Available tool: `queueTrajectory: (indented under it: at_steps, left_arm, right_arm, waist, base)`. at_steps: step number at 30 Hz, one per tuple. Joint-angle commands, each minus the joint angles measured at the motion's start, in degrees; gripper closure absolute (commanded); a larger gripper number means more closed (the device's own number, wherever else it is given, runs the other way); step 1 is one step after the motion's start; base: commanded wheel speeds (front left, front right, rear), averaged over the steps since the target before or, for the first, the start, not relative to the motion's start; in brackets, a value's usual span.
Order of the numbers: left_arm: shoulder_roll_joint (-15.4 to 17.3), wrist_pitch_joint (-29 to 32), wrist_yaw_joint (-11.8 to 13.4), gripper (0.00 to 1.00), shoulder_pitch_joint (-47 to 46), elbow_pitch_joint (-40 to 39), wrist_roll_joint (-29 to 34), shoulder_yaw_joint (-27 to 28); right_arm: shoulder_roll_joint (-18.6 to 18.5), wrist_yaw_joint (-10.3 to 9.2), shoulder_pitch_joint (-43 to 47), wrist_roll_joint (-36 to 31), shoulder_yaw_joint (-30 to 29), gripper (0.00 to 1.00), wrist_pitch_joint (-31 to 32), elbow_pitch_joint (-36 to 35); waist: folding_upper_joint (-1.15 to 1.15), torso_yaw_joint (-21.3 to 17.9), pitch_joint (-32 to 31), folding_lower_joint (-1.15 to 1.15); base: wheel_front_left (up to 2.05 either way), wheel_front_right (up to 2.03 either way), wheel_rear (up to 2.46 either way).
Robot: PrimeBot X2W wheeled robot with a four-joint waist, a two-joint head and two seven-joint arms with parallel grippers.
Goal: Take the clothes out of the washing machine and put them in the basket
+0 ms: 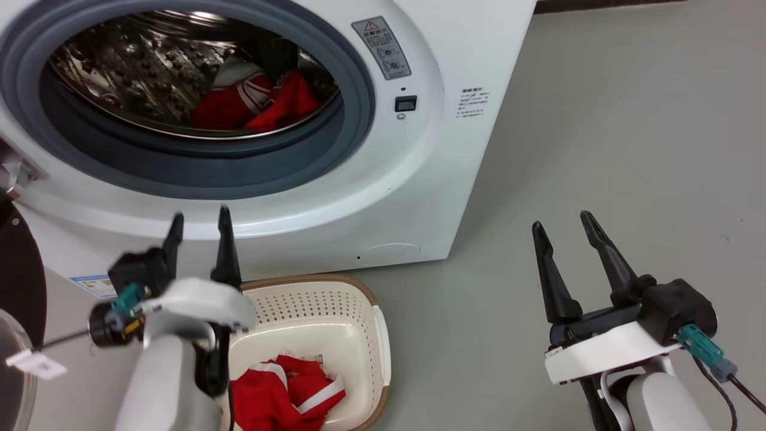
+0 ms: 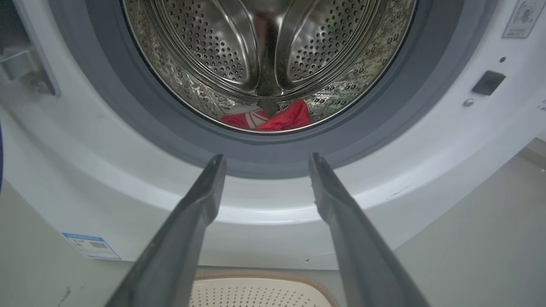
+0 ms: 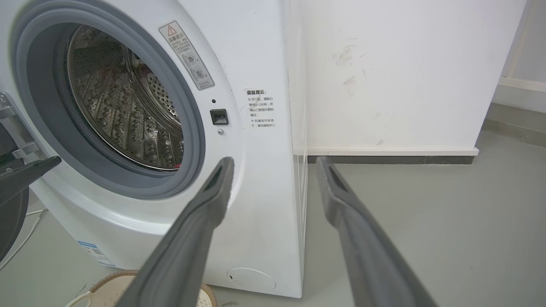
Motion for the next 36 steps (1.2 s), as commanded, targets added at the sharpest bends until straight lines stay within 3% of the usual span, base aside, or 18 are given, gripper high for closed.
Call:
queueTrajectory:
  at_steps: [1, 10, 15, 25, 36]
  left_arm:
    - [0.3, -0.1, 0.1, 0.0, -1.3, -0.1, 0.3, 0.3]
    - [4.9, 0.0, -1.3, 0.0, -17.2, 7.2, 0.6, 1.0]
    - [9.9, 4.7, -2.2, 0.0, -28.1, 14.6, 0.4, -0.3]
    - [18.2, 19.2, -2.9, 0.0, -45.8, 24.0, -0.7, -4.5]
    - [25.3, 43.2, -2.3, 0.0, -62.0, 29.5, -0.7, -7.1]
  right_arm:
    - [0.0, -0.02, 0.6, 0.0, 0.1, 0.0, 0.1, -0.3]
    - [0.0, -0.02, -2.3, 0.8, 2.1, 0.0, 0.2, -2.0]
    - [0.0, -0.03, -4.0, 2.3, 3.4, 0.0, -0.3, -3.1]
    - [0.1, -0.02, -7.2, 7.8, 7.2, 0.0, -0.9, -3.5]
    - [0.1, -0.02, -9.2, 12.5, 10.9, 0.0, -0.9, -5.1]
  waist:
    - [0.0, -0.2, 0.3, 0.01]
    - [0.0, -4.5, 7.6, 0.01]
    - [0.0, -7.9, 14.0, 0.01]
    - [0.0, -14.7, 23.1, 0.01]
    - [0.0, -20.1, 30.7, 0.01]
  base:
    - [0.0, 0.0, 0.0]
    - [0.0, 0.0, 0.0]
    - [0.0, 0.0, 0.0]
    - [0.0, 0.0, 0.0]
    - [0.0, 0.0, 0.0]
